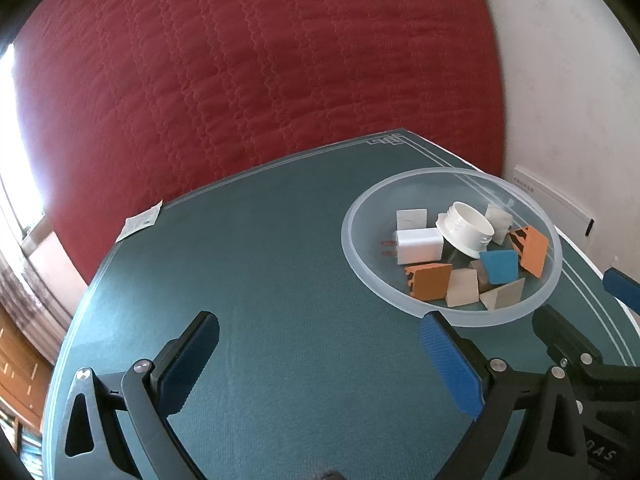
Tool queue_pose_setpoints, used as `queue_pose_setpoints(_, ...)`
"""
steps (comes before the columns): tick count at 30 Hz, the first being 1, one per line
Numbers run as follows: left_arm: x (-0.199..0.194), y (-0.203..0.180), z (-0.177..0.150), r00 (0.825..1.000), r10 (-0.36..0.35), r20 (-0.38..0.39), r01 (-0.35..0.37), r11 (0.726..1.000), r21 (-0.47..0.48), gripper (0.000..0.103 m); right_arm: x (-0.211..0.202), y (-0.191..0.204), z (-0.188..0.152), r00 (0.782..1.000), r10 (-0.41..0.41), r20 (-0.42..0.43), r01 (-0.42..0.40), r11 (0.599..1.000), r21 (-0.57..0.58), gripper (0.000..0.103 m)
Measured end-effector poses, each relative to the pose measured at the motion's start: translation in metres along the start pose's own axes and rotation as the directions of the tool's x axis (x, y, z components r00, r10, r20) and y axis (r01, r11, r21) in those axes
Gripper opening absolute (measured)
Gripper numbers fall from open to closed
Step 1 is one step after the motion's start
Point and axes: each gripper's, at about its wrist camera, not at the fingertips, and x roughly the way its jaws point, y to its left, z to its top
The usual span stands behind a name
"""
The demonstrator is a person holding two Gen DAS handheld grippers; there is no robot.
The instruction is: Organize rigid objects
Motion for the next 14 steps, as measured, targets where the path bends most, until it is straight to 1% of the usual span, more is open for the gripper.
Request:
queue_pose_setpoints(8,0.001,-0.0003,0.0005,1.0,0.0,0.0,0.0,1.0,-0.002,0.102,0.0012,0.0007,-0.0013,1.0,0.0,-0.003,0.0,1.0,0.0,0.097)
queue_pose_setpoints(14,0.0017,0.002,-0.0008,1.0,-0.002,-0.004,0.002,1.0,-0.001,0.102,0.0047,0.0002,-0.0032,1.0,-0.001,-0.023,0.001,1.0,0.007,0.097)
